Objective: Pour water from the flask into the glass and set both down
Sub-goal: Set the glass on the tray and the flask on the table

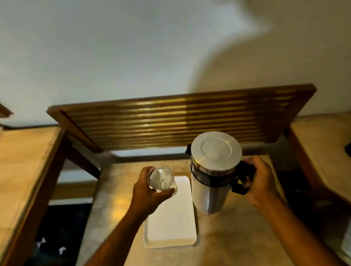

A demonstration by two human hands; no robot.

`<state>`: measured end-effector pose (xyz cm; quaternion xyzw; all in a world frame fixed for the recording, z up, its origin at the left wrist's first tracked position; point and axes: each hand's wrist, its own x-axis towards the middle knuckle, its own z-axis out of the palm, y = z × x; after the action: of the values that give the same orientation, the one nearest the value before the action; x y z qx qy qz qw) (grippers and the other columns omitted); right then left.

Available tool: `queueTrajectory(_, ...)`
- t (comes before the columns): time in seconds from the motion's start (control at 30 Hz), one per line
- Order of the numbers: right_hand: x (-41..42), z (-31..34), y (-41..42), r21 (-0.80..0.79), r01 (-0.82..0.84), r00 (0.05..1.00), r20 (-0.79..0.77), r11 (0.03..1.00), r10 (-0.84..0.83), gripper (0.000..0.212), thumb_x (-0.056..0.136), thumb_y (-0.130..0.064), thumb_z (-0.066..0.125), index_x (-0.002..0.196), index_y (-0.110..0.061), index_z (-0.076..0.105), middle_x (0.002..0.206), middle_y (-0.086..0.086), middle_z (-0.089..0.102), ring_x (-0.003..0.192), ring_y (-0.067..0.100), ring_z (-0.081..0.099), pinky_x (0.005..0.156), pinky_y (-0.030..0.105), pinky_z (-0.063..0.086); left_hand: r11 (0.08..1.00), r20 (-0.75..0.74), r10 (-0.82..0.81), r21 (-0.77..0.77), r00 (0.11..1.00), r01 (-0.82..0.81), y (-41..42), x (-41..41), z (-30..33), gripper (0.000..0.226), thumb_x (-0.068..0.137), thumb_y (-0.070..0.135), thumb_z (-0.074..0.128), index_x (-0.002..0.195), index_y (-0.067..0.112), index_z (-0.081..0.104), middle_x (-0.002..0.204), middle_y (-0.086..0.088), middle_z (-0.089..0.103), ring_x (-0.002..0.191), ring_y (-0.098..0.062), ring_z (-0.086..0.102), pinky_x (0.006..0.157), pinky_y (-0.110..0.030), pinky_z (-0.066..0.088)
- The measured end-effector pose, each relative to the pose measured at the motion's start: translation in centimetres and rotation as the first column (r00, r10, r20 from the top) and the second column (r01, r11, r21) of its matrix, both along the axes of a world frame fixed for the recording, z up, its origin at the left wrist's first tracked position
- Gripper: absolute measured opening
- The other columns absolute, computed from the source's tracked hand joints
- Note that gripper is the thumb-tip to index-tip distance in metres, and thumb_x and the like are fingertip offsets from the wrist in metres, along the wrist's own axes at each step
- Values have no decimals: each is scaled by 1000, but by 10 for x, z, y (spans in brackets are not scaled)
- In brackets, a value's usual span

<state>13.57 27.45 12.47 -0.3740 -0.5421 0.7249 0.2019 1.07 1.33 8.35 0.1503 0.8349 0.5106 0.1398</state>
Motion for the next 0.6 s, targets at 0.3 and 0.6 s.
queueTrajectory(0.3,7,-127,20,-163,65,998,15,984,-63,37,78,-21,45,40,-24,44,36,-7,39,32,9,34,35,19,24,975,80,139,-184,987,-123,0,22,-175,75,52,21,97,114,23,55,106,5,66,96,-18,62,75,-27,47)
queueTrajectory(0.6,12,-169,24,-244,89,996,-5,966,-93,34,87,-13,37,55,-17,48,43,-9,47,40,6,45,34,17,30,960,133,208,-219,969,-176,-2,40,-219,77,51,21,98,111,34,52,101,26,61,93,15,57,69,-14,43)
